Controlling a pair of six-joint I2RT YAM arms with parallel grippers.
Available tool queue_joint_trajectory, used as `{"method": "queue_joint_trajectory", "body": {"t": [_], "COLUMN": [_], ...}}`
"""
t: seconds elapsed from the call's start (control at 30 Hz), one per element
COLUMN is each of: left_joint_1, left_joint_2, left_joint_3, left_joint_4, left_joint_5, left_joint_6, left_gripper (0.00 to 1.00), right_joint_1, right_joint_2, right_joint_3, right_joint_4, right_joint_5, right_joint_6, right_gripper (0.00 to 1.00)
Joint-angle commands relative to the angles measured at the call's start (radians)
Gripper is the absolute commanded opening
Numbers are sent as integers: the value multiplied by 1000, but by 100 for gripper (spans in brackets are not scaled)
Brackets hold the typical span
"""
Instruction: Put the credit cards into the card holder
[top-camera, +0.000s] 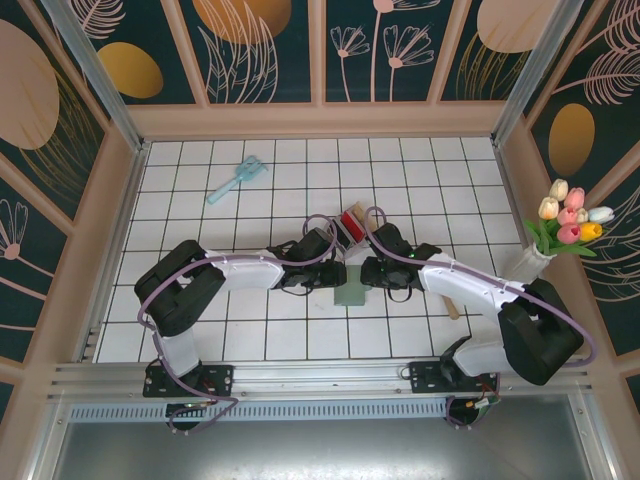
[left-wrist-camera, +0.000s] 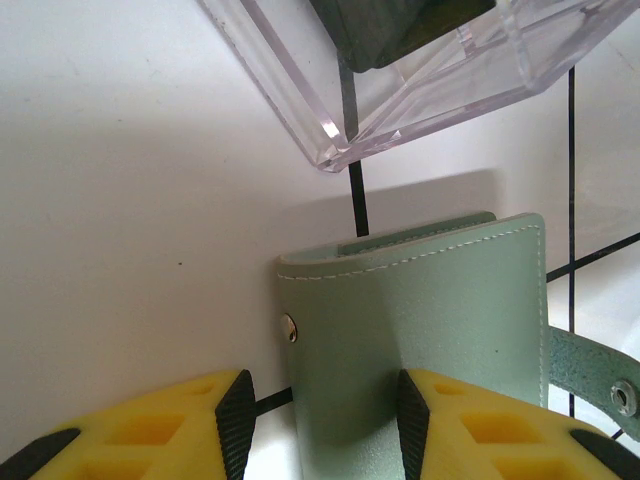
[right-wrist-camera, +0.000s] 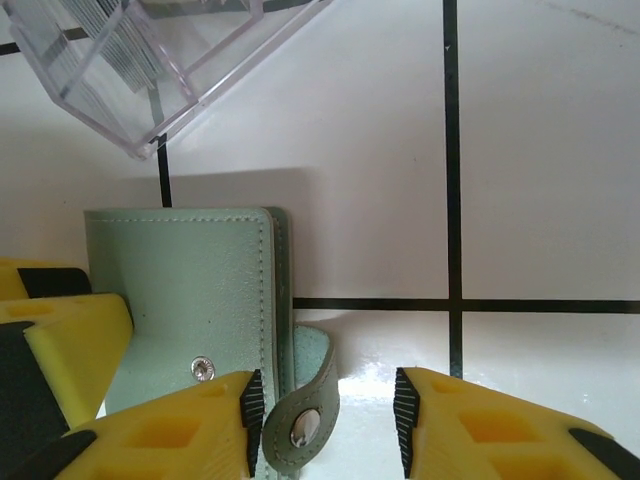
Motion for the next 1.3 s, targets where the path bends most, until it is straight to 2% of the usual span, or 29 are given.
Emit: {"method": "queue_joint_trajectory", "body": {"t": [0.0, 0.27, 0.43, 0.6, 0.8, 0.9, 1.1, 1.27], "left_joint_1": [-9, -9, -9, -8, -8, -9, -9, -9], "left_joint_2": [55, 55, 53, 52, 55, 54, 53, 55], "left_joint_3": [-2, -7, -7, -5, -3, -3, 0, 3], "left_joint_4": [-11, -10, -11, -10, -13, -13, -16, -16], "left_joint_5": [23, 24, 24, 26, 28, 28, 29, 32], "left_joint_6": [11, 10, 10, 8, 10, 10, 10, 10], "left_gripper": [46, 45, 45, 46, 46, 45, 46, 46], "right_joint_1": [21, 38, 44, 47, 48, 48, 47, 47], "right_joint_2": [-20, 23, 24, 22, 17, 25, 52, 63], "right_joint_3": [20, 31, 39, 45, 46, 44, 47, 53], "right_joint_4": [-25, -31, -38, -50, -63, -60, -53, -50], "right_joint_5": [-5, -14, 20, 42, 69, 68, 66, 65], "right_joint_6": [-12, -18, -11, -9, 2, 2, -5, -10], "right_gripper": [45, 45, 34, 19, 11, 11, 21, 18]}}
